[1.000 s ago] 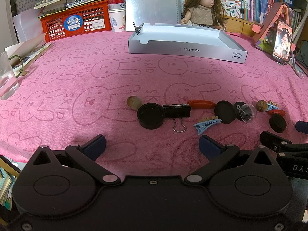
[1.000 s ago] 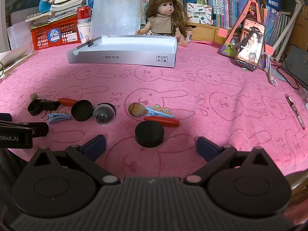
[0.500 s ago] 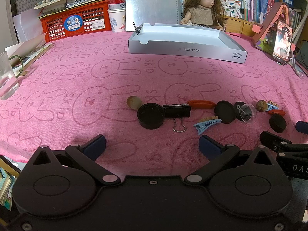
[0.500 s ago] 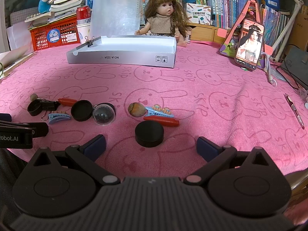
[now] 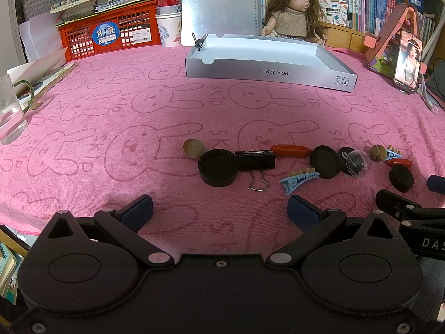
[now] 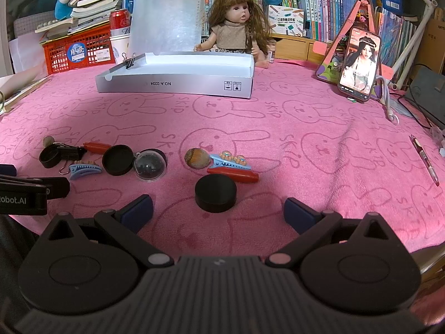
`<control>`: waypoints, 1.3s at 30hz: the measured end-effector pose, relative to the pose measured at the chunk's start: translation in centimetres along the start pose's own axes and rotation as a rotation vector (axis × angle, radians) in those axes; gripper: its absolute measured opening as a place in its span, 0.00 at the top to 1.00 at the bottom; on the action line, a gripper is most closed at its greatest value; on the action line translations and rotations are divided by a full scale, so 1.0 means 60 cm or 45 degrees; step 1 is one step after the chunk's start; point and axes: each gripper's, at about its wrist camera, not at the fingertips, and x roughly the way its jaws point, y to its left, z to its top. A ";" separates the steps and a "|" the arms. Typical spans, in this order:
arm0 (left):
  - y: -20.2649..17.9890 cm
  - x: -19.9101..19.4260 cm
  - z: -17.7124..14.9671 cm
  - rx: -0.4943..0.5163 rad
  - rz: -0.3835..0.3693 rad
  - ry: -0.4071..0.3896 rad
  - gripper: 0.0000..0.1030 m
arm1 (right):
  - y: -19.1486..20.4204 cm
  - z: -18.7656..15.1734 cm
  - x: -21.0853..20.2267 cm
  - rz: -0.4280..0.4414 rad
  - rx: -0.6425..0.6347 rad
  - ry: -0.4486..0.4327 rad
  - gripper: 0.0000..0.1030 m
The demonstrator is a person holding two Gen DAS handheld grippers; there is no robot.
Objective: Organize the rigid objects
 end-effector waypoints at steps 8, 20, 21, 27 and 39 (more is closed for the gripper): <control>0.000 0.000 0.000 0.000 0.000 -0.001 0.00 | 0.000 0.000 -0.001 0.000 0.000 -0.001 0.00; 0.000 0.000 0.000 0.000 0.000 -0.002 0.00 | 0.000 -0.001 -0.001 0.000 0.000 -0.002 0.00; 0.000 0.000 0.000 -0.001 0.000 -0.001 0.00 | 0.000 -0.001 -0.001 0.000 0.000 -0.002 0.00; 0.000 0.000 0.000 0.001 0.000 -0.003 0.00 | -0.002 0.000 -0.004 0.002 0.000 -0.008 0.00; 0.008 -0.007 -0.008 0.024 -0.025 -0.055 0.00 | -0.001 -0.002 -0.004 0.011 -0.002 -0.018 0.00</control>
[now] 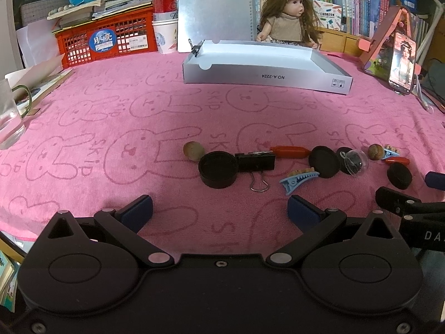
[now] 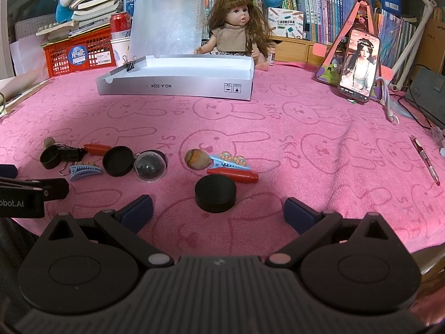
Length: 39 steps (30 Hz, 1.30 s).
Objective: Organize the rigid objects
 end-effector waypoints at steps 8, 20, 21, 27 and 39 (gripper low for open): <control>0.000 0.000 -0.001 0.002 -0.016 -0.010 0.01 | -0.004 0.000 0.002 0.011 -0.006 -0.014 0.00; 0.018 -0.033 0.005 -0.143 -0.229 -0.038 0.25 | -0.012 -0.005 -0.008 0.039 0.024 -0.068 0.11; 0.017 -0.037 0.006 -0.144 -0.248 -0.043 0.28 | -0.012 -0.005 -0.010 0.046 0.025 -0.070 0.14; -0.005 -0.041 0.008 -0.113 -0.301 -0.050 0.45 | -0.012 -0.005 -0.011 0.042 0.022 -0.082 0.29; -0.044 -0.012 0.010 -0.132 -0.257 -0.044 0.58 | -0.016 -0.009 -0.011 0.021 0.033 -0.113 0.43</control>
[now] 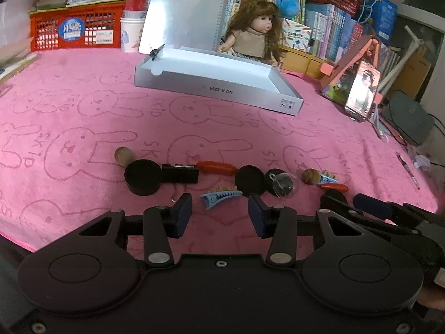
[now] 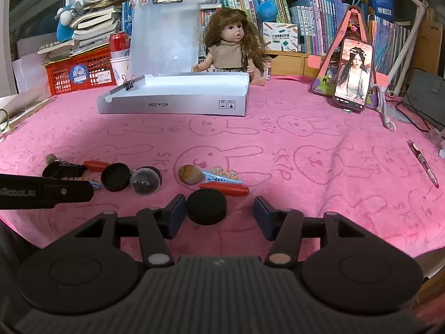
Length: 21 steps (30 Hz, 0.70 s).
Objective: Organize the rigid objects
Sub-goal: 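Grasp the blue hair clip with the left tool while the right tool grasps the black round disc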
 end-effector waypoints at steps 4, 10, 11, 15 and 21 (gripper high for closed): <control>-0.010 0.008 0.001 0.019 0.028 -0.028 0.58 | 0.000 -0.002 -0.003 0.005 0.006 -0.005 0.50; -0.028 0.021 -0.002 0.094 0.060 -0.059 0.61 | 0.003 -0.002 -0.003 -0.003 -0.001 -0.010 0.58; -0.030 0.023 -0.003 0.098 0.062 -0.056 0.62 | 0.003 -0.002 -0.004 -0.004 -0.002 -0.011 0.58; -0.034 0.022 -0.009 0.122 0.084 -0.084 0.67 | 0.003 -0.003 -0.004 -0.003 0.002 -0.014 0.59; -0.038 0.007 -0.016 0.152 0.109 -0.157 0.69 | 0.002 -0.004 -0.005 -0.001 -0.001 -0.021 0.60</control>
